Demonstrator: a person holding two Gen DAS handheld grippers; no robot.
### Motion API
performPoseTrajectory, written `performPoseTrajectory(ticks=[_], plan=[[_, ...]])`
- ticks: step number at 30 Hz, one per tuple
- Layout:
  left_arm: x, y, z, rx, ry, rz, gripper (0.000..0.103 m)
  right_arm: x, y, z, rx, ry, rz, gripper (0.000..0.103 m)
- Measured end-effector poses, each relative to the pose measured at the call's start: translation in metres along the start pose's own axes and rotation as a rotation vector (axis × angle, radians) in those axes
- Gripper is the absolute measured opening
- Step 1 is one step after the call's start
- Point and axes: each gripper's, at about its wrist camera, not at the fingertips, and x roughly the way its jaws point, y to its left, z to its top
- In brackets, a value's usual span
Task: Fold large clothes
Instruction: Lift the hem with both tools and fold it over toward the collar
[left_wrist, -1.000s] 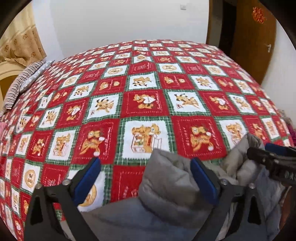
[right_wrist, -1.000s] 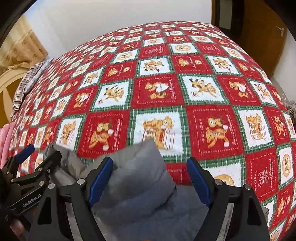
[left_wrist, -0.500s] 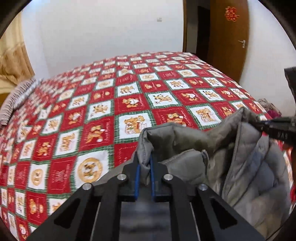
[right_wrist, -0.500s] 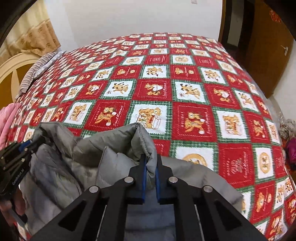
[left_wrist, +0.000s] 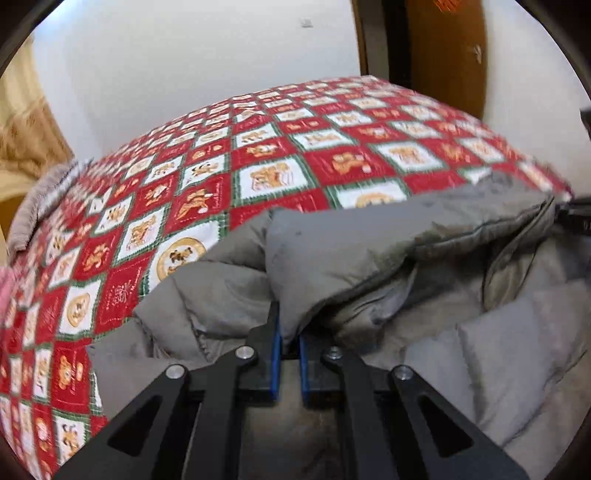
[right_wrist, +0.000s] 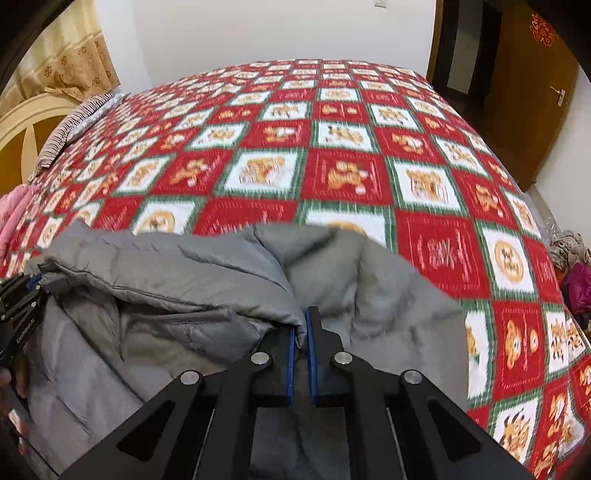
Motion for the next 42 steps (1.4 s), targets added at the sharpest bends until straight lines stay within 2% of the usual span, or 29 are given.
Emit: performPoseTrajectory(ticks=[1, 4, 6, 8, 9, 12, 15, 19, 21, 22, 23, 24, 26, 27, 28, 29, 32, 34, 36, 37, 39, 42], plan=[[0.001, -0.003, -0.001, 0.021, 0.000, 0.016, 0.008, 0.003, 0.000, -0.004, -0.003, 0.004, -0.007, 0.004], [-0.010, -0.002, 0.000, 0.023, -0.021, 0.040, 0.017, 0.012, -0.001, -0.009, -0.006, 0.006, -0.025, 0.004], [-0.023, 0.003, 0.002, 0.006, -0.035, 0.034, 0.035, 0.013, 0.002, -0.010, -0.017, -0.006, -0.041, 0.004], [-0.043, 0.010, 0.004, -0.013, -0.093, 0.043, 0.073, 0.011, 0.005, -0.012, -0.042, -0.022, -0.058, 0.004], [-0.052, 0.014, 0.005, -0.023, -0.116, 0.058, 0.079, 0.011, 0.005, -0.012, -0.047, -0.027, -0.060, 0.004], [-0.074, 0.031, 0.014, -0.099, -0.185, 0.053, 0.081, 0.011, 0.002, -0.013, -0.042, -0.033, -0.050, 0.004], [-0.073, 0.042, 0.032, -0.197, -0.200, 0.046, 0.083, 0.013, 0.002, -0.016, -0.039, -0.041, -0.048, 0.004], [-0.047, 0.024, 0.056, -0.253, -0.161, 0.021, 0.083, 0.017, 0.006, -0.020, -0.053, -0.053, -0.063, 0.004], [-0.027, 0.004, 0.061, -0.202, -0.105, 0.068, 0.083, 0.016, 0.005, -0.021, -0.055, -0.056, -0.056, 0.004], [-0.009, -0.007, 0.058, -0.166, -0.049, 0.108, 0.083, 0.014, 0.003, -0.020, -0.047, -0.056, -0.040, 0.005], [-0.002, -0.011, 0.053, -0.159, -0.027, 0.109, 0.083, 0.011, -0.001, -0.020, -0.034, -0.055, -0.018, 0.005], [0.007, -0.013, 0.047, -0.153, -0.004, 0.105, 0.083, 0.007, -0.004, -0.020, -0.023, -0.053, 0.003, 0.008], [0.018, -0.013, 0.033, -0.157, 0.021, 0.097, 0.083, -0.004, -0.011, -0.021, -0.015, -0.047, 0.031, 0.023], [0.017, -0.012, 0.030, -0.165, 0.015, 0.090, 0.083, -0.012, -0.013, -0.022, -0.016, -0.049, 0.032, 0.039], [0.016, -0.010, 0.027, -0.176, 0.006, 0.081, 0.083, -0.022, -0.016, -0.023, -0.009, -0.062, 0.024, 0.050], [0.015, -0.009, 0.027, -0.183, 0.005, 0.075, 0.083, -0.031, -0.019, -0.023, 0.004, -0.078, 0.017, 0.053], [0.006, -0.007, 0.031, -0.204, -0.013, 0.088, 0.083, -0.062, -0.029, -0.019, 0.087, -0.167, 0.020, 0.054], [-0.009, -0.005, 0.039, -0.228, -0.066, 0.094, 0.083, -0.072, -0.026, -0.013, 0.130, -0.213, 0.017, 0.054], [-0.025, -0.004, 0.049, -0.256, -0.120, 0.054, 0.085, -0.071, -0.015, -0.002, 0.129, -0.233, 0.061, 0.054], [-0.031, -0.006, 0.055, -0.266, -0.139, 0.023, 0.089, -0.066, -0.006, 0.004, 0.115, -0.231, 0.081, 0.054], [-0.028, -0.010, 0.063, -0.275, -0.139, -0.010, 0.096, -0.051, 0.010, 0.014, 0.109, -0.215, 0.107, 0.054], [-0.006, -0.019, 0.061, -0.248, -0.083, -0.008, 0.096, -0.028, 0.026, 0.022, 0.091, -0.206, 0.128, 0.054]])
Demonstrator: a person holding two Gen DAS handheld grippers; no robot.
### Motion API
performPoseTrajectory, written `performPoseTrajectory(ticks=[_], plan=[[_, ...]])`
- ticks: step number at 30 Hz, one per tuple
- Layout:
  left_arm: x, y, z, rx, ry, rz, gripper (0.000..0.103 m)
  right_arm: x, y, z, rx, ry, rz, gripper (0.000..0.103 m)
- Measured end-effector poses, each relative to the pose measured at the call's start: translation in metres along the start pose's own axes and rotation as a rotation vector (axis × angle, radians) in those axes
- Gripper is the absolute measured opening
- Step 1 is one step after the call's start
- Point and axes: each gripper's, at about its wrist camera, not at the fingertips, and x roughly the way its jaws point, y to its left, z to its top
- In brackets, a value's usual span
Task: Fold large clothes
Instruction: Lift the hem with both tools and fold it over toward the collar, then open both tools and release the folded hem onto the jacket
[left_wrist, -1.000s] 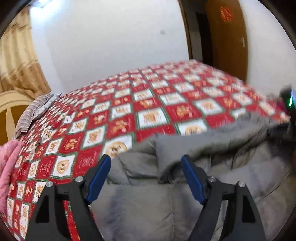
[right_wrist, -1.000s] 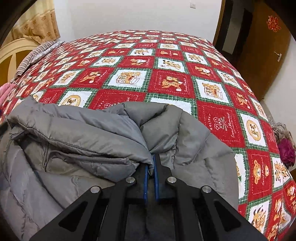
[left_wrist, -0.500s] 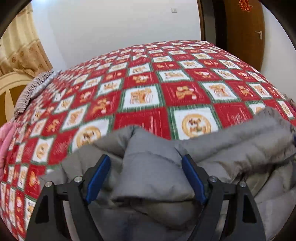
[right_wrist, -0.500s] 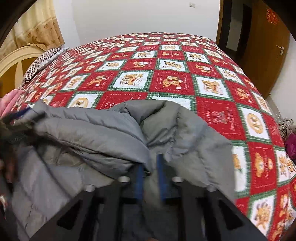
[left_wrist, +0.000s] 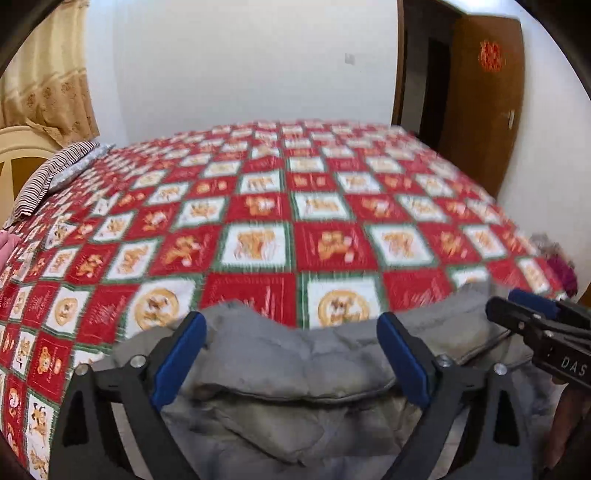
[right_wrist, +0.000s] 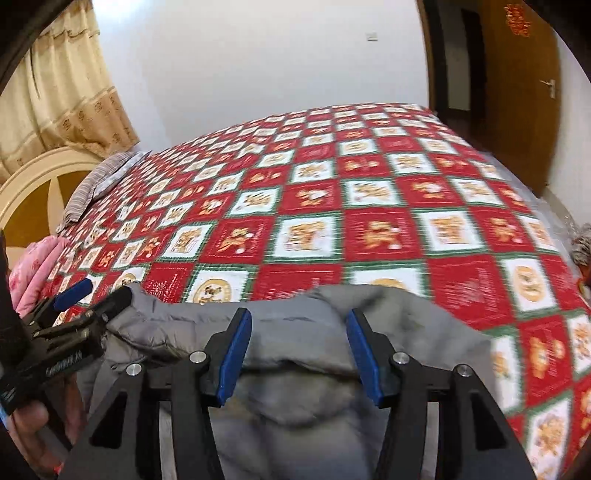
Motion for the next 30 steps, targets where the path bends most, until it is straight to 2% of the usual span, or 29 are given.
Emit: performPoseTrajectory(ticks=[3, 11, 30], plan=[[0.023, 0.000, -0.020, 0.016, 0.067, 0.019, 0.094, 0.021, 0.008, -0.008, -0.017, 0.041, -0.014, 0.051], [0.042, 0.005, -0.039, -0.010, 0.118, 0.018, 0.101, 0.041, 0.001, -0.032, -0.054, 0.087, -0.029, 0.049], [0.053, -0.005, -0.043, 0.019, 0.130, 0.079, 0.103, 0.062, 0.013, -0.049, -0.153, 0.072, -0.130, 0.048]])
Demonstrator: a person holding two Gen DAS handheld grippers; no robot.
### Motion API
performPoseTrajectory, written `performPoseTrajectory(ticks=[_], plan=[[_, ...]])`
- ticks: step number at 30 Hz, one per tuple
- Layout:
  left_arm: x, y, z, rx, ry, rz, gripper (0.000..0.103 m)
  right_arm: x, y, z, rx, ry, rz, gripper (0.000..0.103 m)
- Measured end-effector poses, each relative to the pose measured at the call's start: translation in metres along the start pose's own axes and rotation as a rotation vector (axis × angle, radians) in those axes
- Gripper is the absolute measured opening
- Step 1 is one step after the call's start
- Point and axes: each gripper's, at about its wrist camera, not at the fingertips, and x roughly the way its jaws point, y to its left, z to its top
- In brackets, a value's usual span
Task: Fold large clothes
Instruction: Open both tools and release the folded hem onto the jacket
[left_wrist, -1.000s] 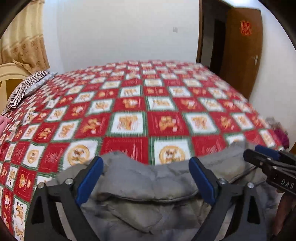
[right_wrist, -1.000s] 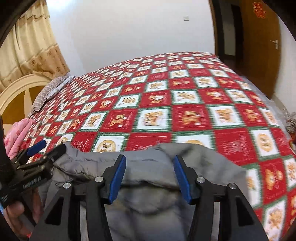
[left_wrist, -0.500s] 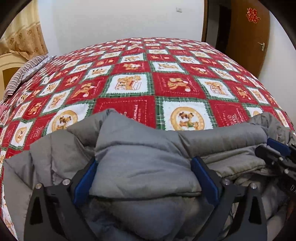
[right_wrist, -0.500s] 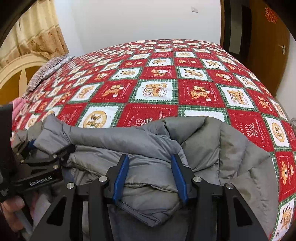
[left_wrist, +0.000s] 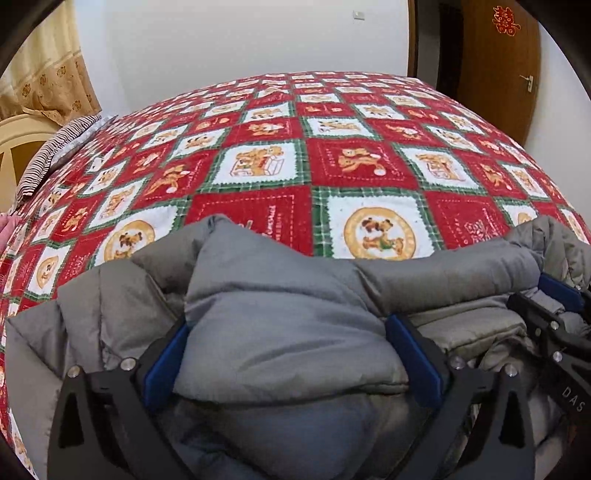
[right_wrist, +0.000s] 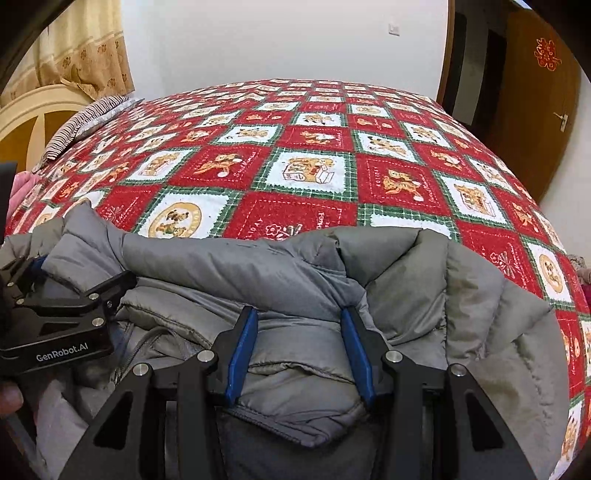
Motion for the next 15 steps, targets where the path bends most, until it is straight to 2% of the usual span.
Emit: performPoseTrajectory(ticks=[15], plan=[[0.0027, -0.0028, -0.0003, 0.016, 0.004, 0.019, 0.103, 0.0032, 0.0051, 0.0006, -0.025, 0.010, -0.028, 0.049]])
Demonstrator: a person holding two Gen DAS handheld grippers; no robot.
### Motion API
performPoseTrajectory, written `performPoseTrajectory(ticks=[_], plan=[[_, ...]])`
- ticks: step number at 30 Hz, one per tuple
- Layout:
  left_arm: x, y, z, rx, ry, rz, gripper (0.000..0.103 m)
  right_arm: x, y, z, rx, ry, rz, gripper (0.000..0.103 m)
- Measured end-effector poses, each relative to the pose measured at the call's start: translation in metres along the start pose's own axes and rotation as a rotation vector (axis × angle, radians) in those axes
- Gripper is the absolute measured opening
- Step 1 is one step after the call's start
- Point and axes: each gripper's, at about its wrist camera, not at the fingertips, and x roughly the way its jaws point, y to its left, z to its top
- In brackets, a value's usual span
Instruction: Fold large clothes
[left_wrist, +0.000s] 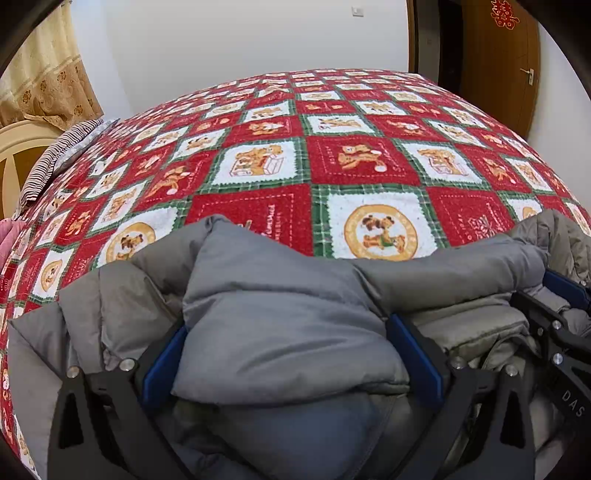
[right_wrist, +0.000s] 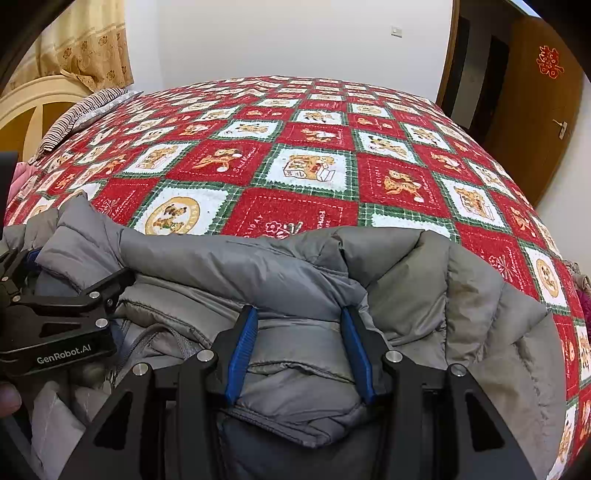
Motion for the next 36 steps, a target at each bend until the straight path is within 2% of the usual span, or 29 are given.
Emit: performPoseTrajectory(ticks=[22, 24, 27, 29, 30, 32, 36], plan=[[0.002, -0.001, 0.002, 0.016, 0.003, 0.020, 0.103, 0.001, 0.001, 0.000, -0.005, 0.003, -0.006, 0.049], [-0.001, 0.004, 0.009, 0.005, 0.026, -0.007, 0.103, 0.002, 0.002, 0.000, -0.012, 0.006, -0.011, 0.049], [-0.033, 0.020, 0.018, -0.041, -0.011, -0.038, 0.103, -0.005, -0.004, 0.005, -0.028, 0.028, 0.021, 0.049], [-0.063, 0.036, 0.017, -0.055, -0.051, -0.062, 0.103, -0.028, -0.016, 0.005, -0.009, 0.020, 0.042, 0.051], [-0.084, 0.047, 0.011, -0.054, -0.075, -0.067, 0.103, -0.044, -0.025, 0.002, 0.020, -0.003, 0.057, 0.056], [-0.111, 0.059, -0.007, -0.039, -0.104, -0.038, 0.103, -0.076, -0.043, -0.011, 0.063, -0.024, 0.058, 0.061], [-0.157, 0.082, -0.078, 0.053, -0.113, 0.013, 0.103, -0.116, -0.064, -0.061, 0.104, 0.024, 0.054, 0.062]])
